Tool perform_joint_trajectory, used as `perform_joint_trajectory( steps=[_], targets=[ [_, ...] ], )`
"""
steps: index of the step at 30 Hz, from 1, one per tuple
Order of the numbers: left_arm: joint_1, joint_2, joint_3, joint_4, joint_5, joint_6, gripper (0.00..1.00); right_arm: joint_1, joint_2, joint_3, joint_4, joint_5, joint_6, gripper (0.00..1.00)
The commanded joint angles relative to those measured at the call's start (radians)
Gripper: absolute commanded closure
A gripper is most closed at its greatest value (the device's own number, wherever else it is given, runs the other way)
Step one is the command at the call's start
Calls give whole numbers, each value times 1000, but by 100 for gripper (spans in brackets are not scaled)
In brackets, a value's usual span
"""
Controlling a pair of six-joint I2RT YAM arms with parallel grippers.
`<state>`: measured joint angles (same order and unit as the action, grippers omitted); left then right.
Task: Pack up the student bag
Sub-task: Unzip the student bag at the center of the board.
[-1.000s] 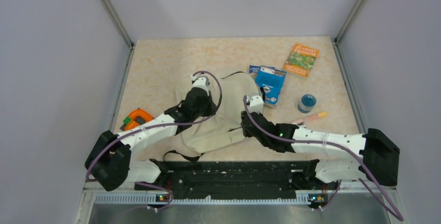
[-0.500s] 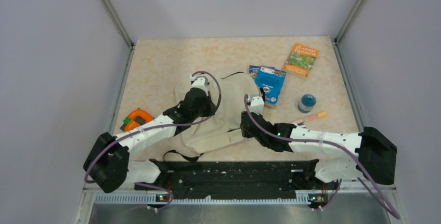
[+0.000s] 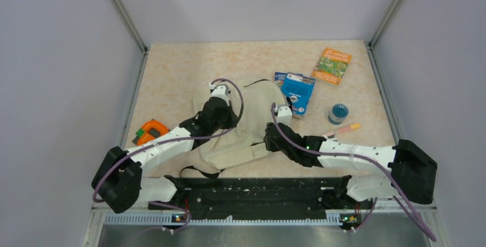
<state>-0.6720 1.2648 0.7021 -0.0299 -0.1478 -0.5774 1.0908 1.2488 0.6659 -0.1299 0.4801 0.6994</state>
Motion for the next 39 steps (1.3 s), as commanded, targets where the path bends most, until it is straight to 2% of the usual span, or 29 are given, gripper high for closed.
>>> perform_joint_trajectory(
  steps=[1, 9, 18, 22, 25, 28, 31, 39],
  targets=[
    [4, -45, -4, 33, 4, -10, 100, -5, 26, -3, 54, -1, -8, 75],
    [4, -51, -1, 33, 2, -8, 100, -6, 77, 21, 14, 73, -35, 80],
    [3, -52, 0, 4, -4, -9, 100, -6, 91, -14, 89, 32, -94, 83],
    [4, -51, 4, -1, -7, -6, 100, -5, 105, -8, 101, 9, -117, 90],
    [3, -51, 6, -1, -10, -6, 100, -5, 107, -8, 120, -14, -128, 100],
    [3, -50, 8, -4, -9, 5, 100, -6, 106, -9, 113, 0, -141, 100],
    [4, -48, 15, -20, -4, 32, 100, -5, 100, -4, 71, 67, -161, 100],
    [13, -65, 22, -68, -14, 85, 100, -5, 110, 68, -141, 396, -198, 100]
  ],
)
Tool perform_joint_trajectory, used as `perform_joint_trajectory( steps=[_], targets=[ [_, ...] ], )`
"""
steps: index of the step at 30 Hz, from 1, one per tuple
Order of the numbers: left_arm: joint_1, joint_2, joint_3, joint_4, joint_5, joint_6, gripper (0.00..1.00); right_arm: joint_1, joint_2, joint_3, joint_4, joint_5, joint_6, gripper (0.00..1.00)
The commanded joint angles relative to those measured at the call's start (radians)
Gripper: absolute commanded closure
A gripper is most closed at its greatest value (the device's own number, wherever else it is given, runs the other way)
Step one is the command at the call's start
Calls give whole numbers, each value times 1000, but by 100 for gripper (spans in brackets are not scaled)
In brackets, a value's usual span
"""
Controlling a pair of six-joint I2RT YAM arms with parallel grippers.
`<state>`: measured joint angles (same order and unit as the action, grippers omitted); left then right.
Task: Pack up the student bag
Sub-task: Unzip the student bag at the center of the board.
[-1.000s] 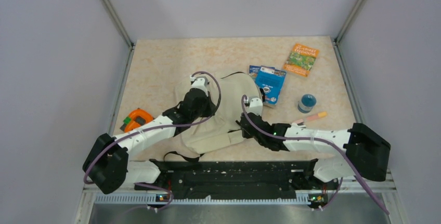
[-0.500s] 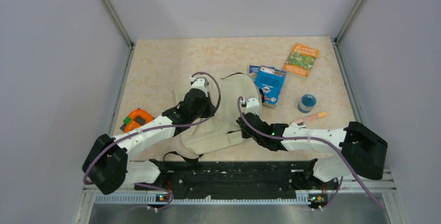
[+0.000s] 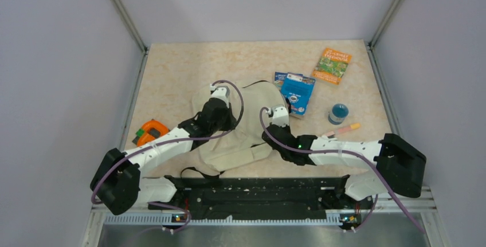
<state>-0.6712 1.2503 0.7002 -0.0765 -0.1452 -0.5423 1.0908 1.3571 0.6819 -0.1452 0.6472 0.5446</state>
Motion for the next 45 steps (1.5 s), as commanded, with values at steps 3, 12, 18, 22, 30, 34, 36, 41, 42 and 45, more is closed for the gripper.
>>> perform_joint_trajectory(
  steps=[3, 12, 18, 22, 30, 34, 36, 41, 42, 45],
  targets=[
    [25, -64, 12, -34, -28, 58, 100, -12, -18, 53, -146, 291, -51, 100],
    [52, -89, -14, -45, -26, 91, 100, -147, -163, -34, 50, 121, -144, 100],
    [52, -89, -9, -44, 40, 171, 100, -186, -268, -80, 238, -37, -247, 100],
    [34, -73, 23, -40, 139, 239, 85, -187, -313, -100, 324, -139, -276, 100],
    [-94, -153, 32, 57, 48, 368, 28, -187, -328, -130, 350, -177, -253, 100],
    [-136, -186, -80, 295, 208, 352, 25, -187, -348, -163, 387, -194, -243, 100],
    [-147, -166, -120, 402, 262, 324, 24, -186, -357, -172, 398, -196, -241, 100],
    [-193, -62, -106, 502, 274, 308, 24, -187, -369, -181, 397, -207, -236, 100],
    [-205, -44, -101, 517, 268, 314, 24, -187, -370, -184, 398, -208, -234, 100],
    [-246, 7, -87, 557, 219, 351, 23, -187, -379, -191, 403, -208, -225, 100]
  ],
)
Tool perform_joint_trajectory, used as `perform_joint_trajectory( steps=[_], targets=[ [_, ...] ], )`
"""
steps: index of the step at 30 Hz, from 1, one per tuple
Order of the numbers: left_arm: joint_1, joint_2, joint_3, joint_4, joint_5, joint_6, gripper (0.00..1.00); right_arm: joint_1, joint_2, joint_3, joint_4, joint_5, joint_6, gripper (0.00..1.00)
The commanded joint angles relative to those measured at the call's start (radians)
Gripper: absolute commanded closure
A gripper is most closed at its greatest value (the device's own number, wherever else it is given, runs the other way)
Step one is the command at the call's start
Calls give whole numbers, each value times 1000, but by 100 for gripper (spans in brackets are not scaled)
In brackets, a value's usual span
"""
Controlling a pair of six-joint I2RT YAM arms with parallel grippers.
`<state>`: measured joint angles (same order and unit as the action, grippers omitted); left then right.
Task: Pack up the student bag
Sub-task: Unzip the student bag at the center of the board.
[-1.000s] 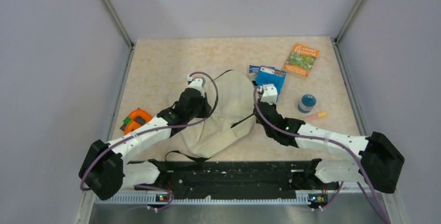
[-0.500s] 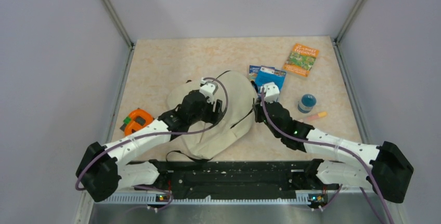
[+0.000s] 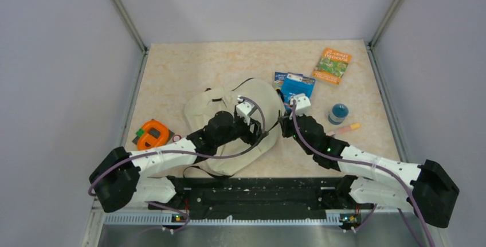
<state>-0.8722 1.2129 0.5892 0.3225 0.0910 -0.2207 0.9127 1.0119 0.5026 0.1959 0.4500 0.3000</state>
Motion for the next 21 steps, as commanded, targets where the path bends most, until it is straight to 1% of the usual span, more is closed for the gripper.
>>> perform_joint_trajectory(
  steps=[1, 4, 7, 15, 17, 18, 21],
  targets=[
    [-62, 60, 28, 164, -47, 46, 23, -8, -38, -15, 62, -13, 22, 100],
    [-88, 95, 26, 208, -130, 70, 23, -9, -52, -19, 60, -19, 25, 100],
    [-96, 124, 33, 238, -163, 82, 23, -9, -57, -21, 53, -17, 27, 100],
    [-115, 232, 85, 276, -175, 70, 27, -9, -71, -23, 48, -19, 38, 100],
    [-120, 259, 92, 285, -206, 75, 32, -8, -77, -23, 41, -19, 37, 100],
    [-122, 268, 95, 290, -228, 73, 37, -9, -78, -24, 36, -16, 36, 100],
    [-126, 269, 82, 313, -267, 61, 58, -8, -79, -25, 21, -9, 37, 100]
  ],
)
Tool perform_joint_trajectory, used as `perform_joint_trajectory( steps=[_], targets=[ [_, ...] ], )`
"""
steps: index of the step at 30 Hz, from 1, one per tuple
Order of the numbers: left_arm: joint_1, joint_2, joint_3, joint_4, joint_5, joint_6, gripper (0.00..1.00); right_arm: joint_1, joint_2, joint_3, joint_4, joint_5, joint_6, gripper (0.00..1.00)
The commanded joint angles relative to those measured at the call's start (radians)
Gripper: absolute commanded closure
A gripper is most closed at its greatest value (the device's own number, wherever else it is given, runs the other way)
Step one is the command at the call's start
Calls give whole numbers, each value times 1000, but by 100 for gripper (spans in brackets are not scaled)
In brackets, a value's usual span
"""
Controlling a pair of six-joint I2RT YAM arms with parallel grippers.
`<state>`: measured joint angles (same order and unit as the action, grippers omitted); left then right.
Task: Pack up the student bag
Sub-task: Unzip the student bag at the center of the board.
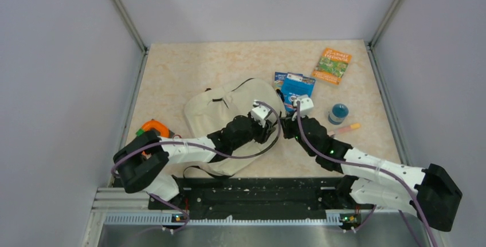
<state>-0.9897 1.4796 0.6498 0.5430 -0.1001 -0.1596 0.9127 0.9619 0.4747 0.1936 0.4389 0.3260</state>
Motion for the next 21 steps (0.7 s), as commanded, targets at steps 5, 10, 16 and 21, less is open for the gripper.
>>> perform_joint_trajectory(
  steps=[5, 10, 16, 21],
  targets=[
    [-12, -19, -5, 118, -74, -9, 86, -9, -23, -18, 44, -4, 17, 100],
    [-13, -30, -13, 51, -85, -2, 100, -9, 14, 7, 36, 30, 25, 100],
    [-13, -72, -58, 13, -60, -24, 100, -25, 100, 92, -41, 128, 13, 100],
    [-13, -99, -96, -5, -46, -47, 100, -74, 151, 130, -39, 94, 14, 100]
  ],
)
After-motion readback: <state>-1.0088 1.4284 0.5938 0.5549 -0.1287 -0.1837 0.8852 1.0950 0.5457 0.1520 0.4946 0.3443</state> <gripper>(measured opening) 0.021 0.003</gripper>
